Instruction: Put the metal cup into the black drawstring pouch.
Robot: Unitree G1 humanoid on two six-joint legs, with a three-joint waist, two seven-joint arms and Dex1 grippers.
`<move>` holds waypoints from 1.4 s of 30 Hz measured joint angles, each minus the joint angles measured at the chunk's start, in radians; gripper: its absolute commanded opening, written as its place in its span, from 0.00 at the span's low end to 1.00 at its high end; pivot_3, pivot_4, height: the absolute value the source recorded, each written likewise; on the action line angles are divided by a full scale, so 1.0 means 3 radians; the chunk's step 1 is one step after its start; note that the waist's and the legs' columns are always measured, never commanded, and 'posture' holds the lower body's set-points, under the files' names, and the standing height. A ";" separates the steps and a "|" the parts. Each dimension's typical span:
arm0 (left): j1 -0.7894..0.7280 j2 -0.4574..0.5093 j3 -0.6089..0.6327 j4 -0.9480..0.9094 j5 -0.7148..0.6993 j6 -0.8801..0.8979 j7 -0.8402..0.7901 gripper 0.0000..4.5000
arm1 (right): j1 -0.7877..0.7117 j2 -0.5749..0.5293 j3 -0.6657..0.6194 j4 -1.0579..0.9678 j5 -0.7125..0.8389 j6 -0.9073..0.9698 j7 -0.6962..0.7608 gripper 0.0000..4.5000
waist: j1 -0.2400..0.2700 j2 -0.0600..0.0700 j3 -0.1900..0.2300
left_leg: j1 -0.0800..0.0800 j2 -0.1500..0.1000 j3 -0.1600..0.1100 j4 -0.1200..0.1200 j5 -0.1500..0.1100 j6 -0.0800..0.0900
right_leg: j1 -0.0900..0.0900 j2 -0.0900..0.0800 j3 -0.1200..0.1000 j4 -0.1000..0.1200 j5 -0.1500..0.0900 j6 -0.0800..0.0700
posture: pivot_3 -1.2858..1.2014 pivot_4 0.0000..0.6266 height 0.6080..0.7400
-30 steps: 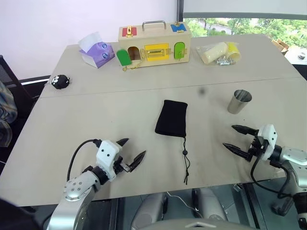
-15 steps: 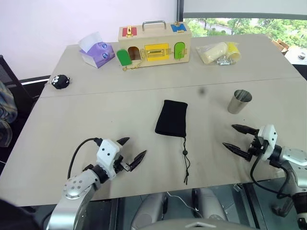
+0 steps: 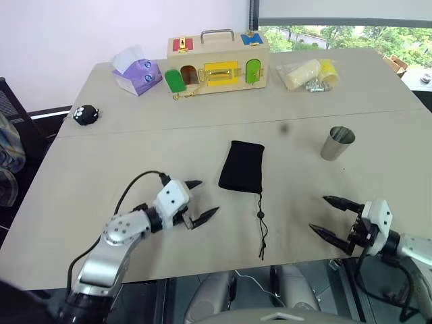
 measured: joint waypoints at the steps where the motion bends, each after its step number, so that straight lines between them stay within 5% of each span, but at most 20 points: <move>1: -0.0169 -0.0001 -0.0053 0.0076 0.0025 -0.0011 -0.0037 1.00 | 0.0121 0.0084 0.0115 -0.0286 -0.0005 0.0078 -0.0146 0.99 | -0.0002 -0.0001 0.0000 | -0.0001 0.0000 -0.0002 0.0000 0.0000 -0.0001 | 0.0000 0.0001 -0.0002 0.0000 0.0000 0.0000 | 0.52 0.24 0.77; 18: -0.1057 -0.0067 -0.0443 0.1084 0.0300 -0.0276 -0.0370 1.00 | 0.0051 0.0267 0.0389 -0.1126 -0.0096 0.0649 -0.1076 0.99 | -0.0006 -0.0003 0.0001 | -0.0002 -0.0002 -0.0004 0.0001 0.0000 0.0000 | 0.0000 0.0006 -0.0005 -0.0001 0.0000 0.0001 | 0.52 0.24 0.77; 22: -0.1142 -0.0108 -0.0443 0.1197 0.0304 -0.0275 -0.0391 0.72 | 0.0085 0.0272 0.0393 -0.1221 -0.0089 0.0726 -0.1179 1.00 | -0.0006 -0.0003 0.0001 | -0.0002 -0.0002 -0.0004 0.0000 0.0000 0.0000 | 0.0000 0.0013 -0.0004 -0.0001 0.0000 0.0001 | 0.52 0.24 0.77; 25: -0.1144 -0.0203 -0.0453 0.1223 0.0277 -0.0232 -0.0396 0.35 | 0.0116 0.0285 0.0456 -0.1336 -0.0101 0.0795 -0.1292 1.00 | -0.0006 -0.0004 0.0001 | -0.0002 -0.0002 -0.0005 0.0001 0.0000 0.0000 | -0.0001 0.0013 -0.0004 -0.0001 0.0000 0.0001 | 0.52 0.24 0.77; 29: -0.1134 -0.0244 -0.0468 0.1213 0.0251 -0.0221 -0.0437 0.01 | 0.0131 0.0288 0.0484 -0.1446 -0.0108 0.0871 -0.1386 1.00 | -0.0009 -0.0004 0.0001 | -0.0001 -0.0002 -0.0004 0.0001 0.0000 0.0000 | -0.0001 0.0014 -0.0004 -0.0001 0.0000 0.0001 | 0.52 0.24 0.77; 36: -0.1118 -0.0327 -0.0458 0.1203 0.0245 -0.0147 -0.0389 0.01 | -0.0028 0.0198 0.0257 -0.1471 -0.0032 0.0985 -0.1446 1.00 | -0.0008 -0.0004 0.0001 | -0.0002 -0.0002 -0.0004 0.0001 0.0000 0.0000 | 0.0000 0.0015 -0.0003 -0.0001 0.0000 0.0001 | 0.52 0.24 0.77; 42: -0.1129 -0.0667 -0.0239 0.0996 0.0067 0.0300 0.0047 0.01 | -0.0725 -0.0362 -0.0212 -0.0932 -0.0339 0.1171 -0.1522 1.00 | -0.0005 -0.0006 0.0001 | -0.0002 -0.0003 0.0000 0.0006 0.0001 0.0001 | 0.0001 0.0016 -0.0001 -0.0001 0.0000 0.0001 | 0.52 0.24 0.77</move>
